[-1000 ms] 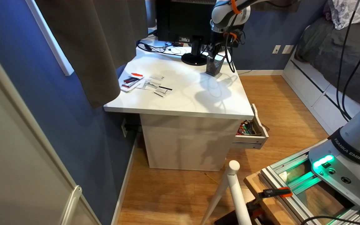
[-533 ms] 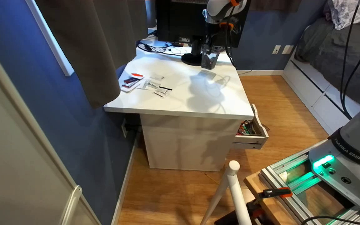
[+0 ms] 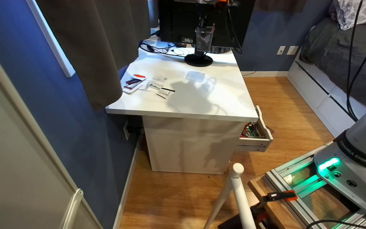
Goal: Pick up the desktop pen and pencil basket and move it to the left
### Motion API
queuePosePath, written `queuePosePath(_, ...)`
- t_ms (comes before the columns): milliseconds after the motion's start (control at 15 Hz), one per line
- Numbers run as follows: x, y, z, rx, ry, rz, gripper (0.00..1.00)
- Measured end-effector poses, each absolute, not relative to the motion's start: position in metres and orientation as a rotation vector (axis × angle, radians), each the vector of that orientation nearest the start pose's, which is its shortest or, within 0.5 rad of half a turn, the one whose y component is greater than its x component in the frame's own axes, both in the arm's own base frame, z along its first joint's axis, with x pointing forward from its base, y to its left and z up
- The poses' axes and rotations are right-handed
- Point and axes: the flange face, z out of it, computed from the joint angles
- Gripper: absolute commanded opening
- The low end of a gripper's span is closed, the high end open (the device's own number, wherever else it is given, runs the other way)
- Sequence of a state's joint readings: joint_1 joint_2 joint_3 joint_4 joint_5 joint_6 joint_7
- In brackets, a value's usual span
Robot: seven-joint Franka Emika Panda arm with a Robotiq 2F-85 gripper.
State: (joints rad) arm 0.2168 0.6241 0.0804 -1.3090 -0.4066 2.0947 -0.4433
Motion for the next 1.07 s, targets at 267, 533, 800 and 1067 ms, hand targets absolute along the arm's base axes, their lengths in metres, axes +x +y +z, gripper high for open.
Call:
queuePosePath(267, 0.728, 0.215, 0.406, -2.991, -1.729, -0.296, 0.07)
queuePosePath(533, 0.73, 0.211, 0.396, -2.999, -1.716, -0.271, 0.07)
queuePosePath(800, 0.73, 0.211, 0.395, -2.998, -1.716, -0.269, 0.02)
queuePosePath(1067, 0.734, 0.225, 0.38, -2.918, -1.884, -0.236, 0.02)
